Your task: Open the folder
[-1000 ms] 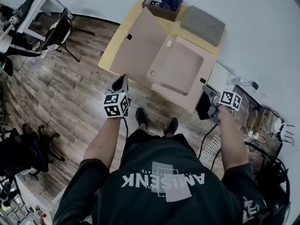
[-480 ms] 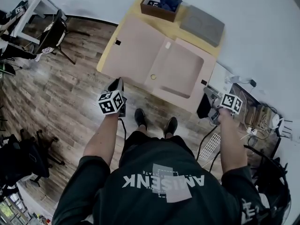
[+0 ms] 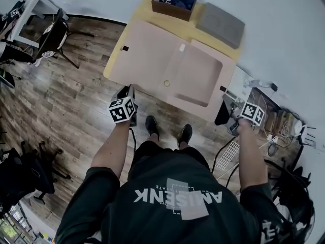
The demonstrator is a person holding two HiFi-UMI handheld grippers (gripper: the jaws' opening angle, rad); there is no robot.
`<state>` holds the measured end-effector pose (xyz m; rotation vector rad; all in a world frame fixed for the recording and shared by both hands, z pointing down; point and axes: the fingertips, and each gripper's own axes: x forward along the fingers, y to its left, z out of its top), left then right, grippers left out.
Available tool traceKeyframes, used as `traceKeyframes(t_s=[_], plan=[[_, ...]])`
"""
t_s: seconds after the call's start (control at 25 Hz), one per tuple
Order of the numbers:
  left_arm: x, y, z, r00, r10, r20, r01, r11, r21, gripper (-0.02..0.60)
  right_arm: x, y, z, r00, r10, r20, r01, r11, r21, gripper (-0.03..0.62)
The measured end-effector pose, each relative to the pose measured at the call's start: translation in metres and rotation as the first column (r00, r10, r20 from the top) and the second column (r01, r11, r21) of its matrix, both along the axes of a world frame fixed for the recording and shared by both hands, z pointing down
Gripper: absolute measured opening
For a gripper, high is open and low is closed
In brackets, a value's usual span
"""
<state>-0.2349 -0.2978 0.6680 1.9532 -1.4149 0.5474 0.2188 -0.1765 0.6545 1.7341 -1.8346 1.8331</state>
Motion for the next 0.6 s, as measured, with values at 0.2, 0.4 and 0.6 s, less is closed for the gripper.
traceKeyframes(t_s=[0.2,0.4,0.6], plan=[[-0.002,0.000,0.013,0.997,-0.002,0.074,0.005,0.999,-0.038,0.076,-0.001,0.001,0.000,1.000,0.002,0.004,-0.002,1.000,-0.002,0.330],[-0.005,-0.004,0.017,0.988,-0.014,0.152,0.020,0.999,-0.038,0.095,-0.003,0.001,0.001,1.000,-0.008,0.004,0.008,1.000,-0.002,0.331],[-0.006,-0.006,0.015,0.962,0.015,0.274,-0.011,1.000,-0.014,0.122,-0.004,0.000,0.001,1.000,-0.027,0.002,0.027,1.000,-0.007,0.331]])
